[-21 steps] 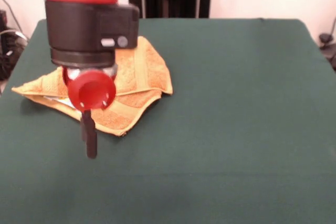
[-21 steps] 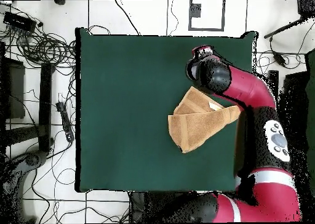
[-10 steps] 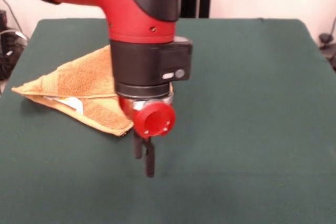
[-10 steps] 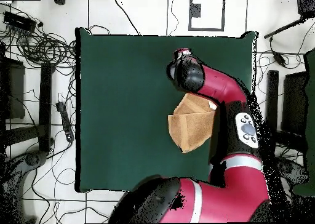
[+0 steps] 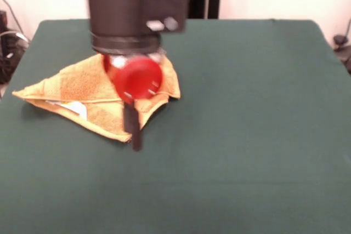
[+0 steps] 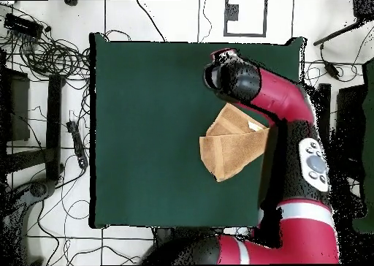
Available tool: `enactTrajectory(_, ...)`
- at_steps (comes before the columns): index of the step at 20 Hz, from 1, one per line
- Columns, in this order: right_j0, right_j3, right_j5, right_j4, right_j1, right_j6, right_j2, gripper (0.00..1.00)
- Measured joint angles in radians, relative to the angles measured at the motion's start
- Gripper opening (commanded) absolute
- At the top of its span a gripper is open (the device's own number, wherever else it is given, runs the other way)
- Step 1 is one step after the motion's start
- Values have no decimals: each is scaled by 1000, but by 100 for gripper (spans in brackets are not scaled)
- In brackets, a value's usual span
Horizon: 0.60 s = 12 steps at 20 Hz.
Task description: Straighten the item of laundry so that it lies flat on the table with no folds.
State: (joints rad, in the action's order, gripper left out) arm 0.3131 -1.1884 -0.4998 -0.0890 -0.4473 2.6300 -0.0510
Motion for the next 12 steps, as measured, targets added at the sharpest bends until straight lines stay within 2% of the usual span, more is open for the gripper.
enactTrajectory(6,78,-4,-4,-2,-57,0,1,100)
enactTrajectory(12,79,-19,16,-33,-60,0,32,100)
